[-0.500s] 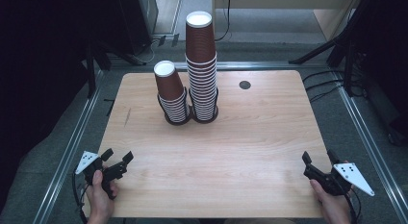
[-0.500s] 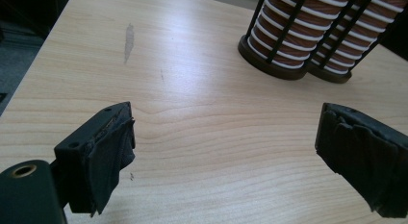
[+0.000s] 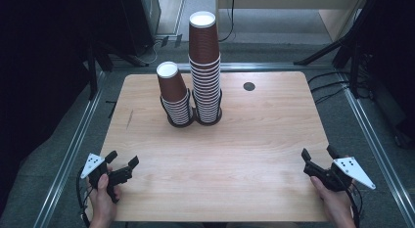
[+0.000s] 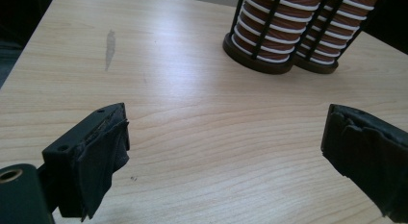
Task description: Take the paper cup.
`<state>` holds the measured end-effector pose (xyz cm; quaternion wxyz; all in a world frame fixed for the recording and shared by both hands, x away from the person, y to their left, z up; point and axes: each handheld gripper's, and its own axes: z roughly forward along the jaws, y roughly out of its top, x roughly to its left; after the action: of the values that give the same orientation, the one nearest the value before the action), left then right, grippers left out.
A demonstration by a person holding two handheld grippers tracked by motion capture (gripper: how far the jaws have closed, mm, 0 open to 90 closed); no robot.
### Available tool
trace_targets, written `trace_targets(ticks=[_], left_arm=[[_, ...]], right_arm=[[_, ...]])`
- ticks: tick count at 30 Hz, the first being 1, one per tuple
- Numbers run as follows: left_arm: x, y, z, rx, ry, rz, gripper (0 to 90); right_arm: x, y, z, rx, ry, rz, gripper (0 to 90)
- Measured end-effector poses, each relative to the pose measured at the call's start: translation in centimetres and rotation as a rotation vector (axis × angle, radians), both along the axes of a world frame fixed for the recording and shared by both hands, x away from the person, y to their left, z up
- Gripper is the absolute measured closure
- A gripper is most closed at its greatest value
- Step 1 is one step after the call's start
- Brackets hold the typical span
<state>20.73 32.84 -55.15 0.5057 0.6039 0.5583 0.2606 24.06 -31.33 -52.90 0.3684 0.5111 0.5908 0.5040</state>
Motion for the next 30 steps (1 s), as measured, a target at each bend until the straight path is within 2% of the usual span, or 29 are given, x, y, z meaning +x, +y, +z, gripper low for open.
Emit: trace_targets(ticks=[2, 8, 13, 17, 20, 30], left_arm=[[-0.2, 0.0, 0.0, 0.005, -0.002, -0.007, 3.1], [-0.2, 0.0, 0.0, 0.005, 0.000, -0.011, 3.0], [-0.2, -0.2, 0.0, 0.019, 0.002, -0.013, 3.0], [-0.2, -0.2, -0.1, 0.025, 0.003, -0.016, 3.0], [-0.2, -0.4, -0.1, 0.036, 0.005, -0.018, 3.0], [-0.1, -0.4, -0.1, 0.043, 0.013, -0.019, 3.0]], right_arm=[[0.4, 0.6, 1.1, 0.015, -0.014, 0.016, 13.8], [1.6, 2.1, 2.4, -0.013, -0.018, 0.041, 13.7], [2.5, 3.5, 3.8, 0.013, -0.040, 0.062, 13.7], [3.2, 4.6, 4.6, 0.016, -0.037, 0.065, 13.7], [4.1, 5.9, 5.8, 0.018, -0.040, 0.075, 13.7], [5.2, 8.7, 8.6, 0.005, -0.072, 0.122, 13.7]])
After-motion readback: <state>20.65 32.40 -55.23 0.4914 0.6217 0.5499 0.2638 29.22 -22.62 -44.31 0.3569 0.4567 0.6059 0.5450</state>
